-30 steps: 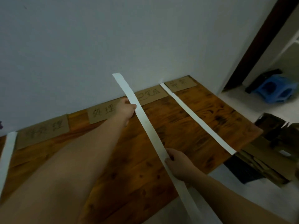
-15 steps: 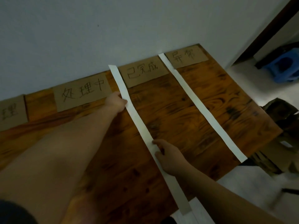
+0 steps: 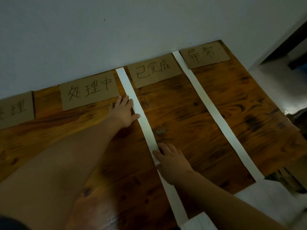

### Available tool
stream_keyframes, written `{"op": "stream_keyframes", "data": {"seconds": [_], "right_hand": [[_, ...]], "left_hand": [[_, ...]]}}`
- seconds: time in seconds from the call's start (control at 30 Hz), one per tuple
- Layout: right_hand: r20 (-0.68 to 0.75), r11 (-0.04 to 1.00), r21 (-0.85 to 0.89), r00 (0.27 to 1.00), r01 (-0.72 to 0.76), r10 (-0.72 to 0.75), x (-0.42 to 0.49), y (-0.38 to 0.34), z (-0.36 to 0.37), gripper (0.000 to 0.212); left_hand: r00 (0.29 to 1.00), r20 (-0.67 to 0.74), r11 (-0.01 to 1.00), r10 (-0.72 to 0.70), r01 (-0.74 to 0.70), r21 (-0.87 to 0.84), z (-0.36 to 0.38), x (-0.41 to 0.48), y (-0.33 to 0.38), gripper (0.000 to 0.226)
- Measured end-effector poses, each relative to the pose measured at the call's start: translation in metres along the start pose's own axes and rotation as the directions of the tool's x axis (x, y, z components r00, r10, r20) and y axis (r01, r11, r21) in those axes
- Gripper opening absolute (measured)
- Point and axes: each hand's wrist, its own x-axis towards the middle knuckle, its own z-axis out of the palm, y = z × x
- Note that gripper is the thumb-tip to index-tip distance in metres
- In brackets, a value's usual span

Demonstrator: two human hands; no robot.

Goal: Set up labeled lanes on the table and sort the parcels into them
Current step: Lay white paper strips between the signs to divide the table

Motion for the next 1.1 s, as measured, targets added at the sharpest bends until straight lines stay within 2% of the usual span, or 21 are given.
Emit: {"op": "stream_keyframes", "data": {"seconds": [0.2, 0.37, 0.5, 0.67, 0.73, 0.87, 1.1], "right_hand": [[-0.008, 0.999, -0.040, 0.999, -0.035, 0.035, 0.008, 0.003, -0.002, 0.058], [-0.084, 0.995, 0.068, 0.993, -0.075, 0.080, 0.006, -0.005, -0.023, 0.059], [-0.143, 0.999, 0.050, 0.990, 0.004, 0.003, 0.004, -0.017, -0.048, 0.058], [-0.142, 0.981, -0.038, 0.970, 0.192, -0.195, -0.002, -0.056, -0.070, 0.057], [-0.135, 0.958, -0.092, 0.950, 0.272, -0.283, -0.007, -0.083, -0.072, 0.060], [-0.025, 0.911, -0.144, 0.919, 0.386, -0.393, -0.013, -0.153, -0.065, 0.063], [0.097, 0.866, -0.156, 0.880, 0.476, -0.466, -0.012, -0.285, -0.018, 0.064]], "left_hand": [[1.000, 0.003, 1.000, -0.001, 0.001, 0.001, -0.011, 0.012, -0.004, 0.080], [0.999, -0.020, 0.998, -0.025, 0.024, -0.050, -0.033, -0.013, -0.009, 0.084], [0.995, -0.016, 0.990, -0.096, 0.094, -0.104, -0.045, -0.057, -0.026, 0.080], [0.967, 0.033, 0.950, -0.252, 0.254, -0.179, -0.051, -0.143, -0.066, 0.079], [0.943, 0.045, 0.920, -0.330, 0.332, -0.209, -0.048, -0.183, -0.089, 0.079], [0.862, 0.042, 0.833, -0.504, 0.499, -0.238, -0.038, -0.265, -0.155, 0.080], [0.682, 0.062, 0.620, -0.729, 0.696, -0.362, -0.001, -0.385, -0.281, 0.078]]}}
